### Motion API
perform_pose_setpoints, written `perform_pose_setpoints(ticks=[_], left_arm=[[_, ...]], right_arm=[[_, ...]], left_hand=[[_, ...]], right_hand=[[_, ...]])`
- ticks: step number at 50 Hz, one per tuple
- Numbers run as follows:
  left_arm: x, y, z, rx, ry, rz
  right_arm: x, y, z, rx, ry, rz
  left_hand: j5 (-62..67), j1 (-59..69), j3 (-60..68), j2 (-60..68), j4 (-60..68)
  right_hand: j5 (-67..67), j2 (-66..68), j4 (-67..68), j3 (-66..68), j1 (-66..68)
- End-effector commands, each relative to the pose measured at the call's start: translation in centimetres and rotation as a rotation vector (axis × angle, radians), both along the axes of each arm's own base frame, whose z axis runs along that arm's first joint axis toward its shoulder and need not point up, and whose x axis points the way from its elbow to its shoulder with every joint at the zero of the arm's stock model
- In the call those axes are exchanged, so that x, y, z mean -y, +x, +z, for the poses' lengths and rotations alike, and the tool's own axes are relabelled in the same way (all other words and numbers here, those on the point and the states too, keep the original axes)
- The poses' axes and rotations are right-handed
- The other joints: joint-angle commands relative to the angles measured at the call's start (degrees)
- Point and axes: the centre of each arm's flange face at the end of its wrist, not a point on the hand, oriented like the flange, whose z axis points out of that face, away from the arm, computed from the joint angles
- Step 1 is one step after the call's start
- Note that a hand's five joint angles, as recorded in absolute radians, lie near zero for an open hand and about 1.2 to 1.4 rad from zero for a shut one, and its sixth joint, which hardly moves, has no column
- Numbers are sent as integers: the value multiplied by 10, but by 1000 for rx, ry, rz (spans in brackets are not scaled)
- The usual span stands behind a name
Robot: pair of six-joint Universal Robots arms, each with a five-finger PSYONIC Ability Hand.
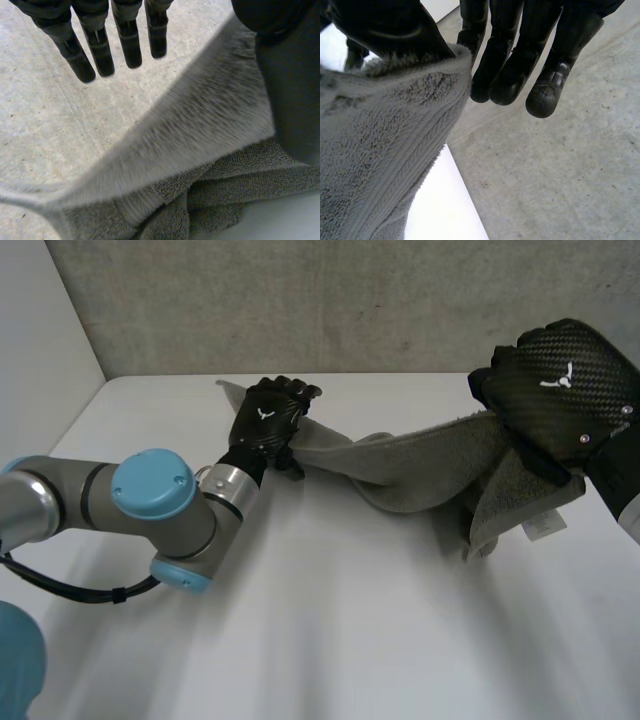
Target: Fold the towel.
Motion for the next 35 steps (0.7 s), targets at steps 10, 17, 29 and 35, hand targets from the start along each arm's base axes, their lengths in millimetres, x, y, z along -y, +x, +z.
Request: perform_pose_setpoints(ticks=[10,17,29,35], left_arm=[[9,2,13,34,6,6],[21,58,65,2,-30,128],[-57,103,141,-54,-136,143],[-93,116,157,-67,-181,135]], right_arm=[[16,-14,3,8,-13,-71],[24,-17,16,28,-45,-87],[29,-16,43,145,-41,-75],[27,-16,48,160,-30,-72]], left_hand=[[575,571,574,571,570],[575,571,574,571,570],[575,571,574,571,570],[575,571,574,571,570]], right_hand=[[34,32,30,33,36],[34,32,30,33,36],[34,32,30,33,36],[34,32,30,33,36]])
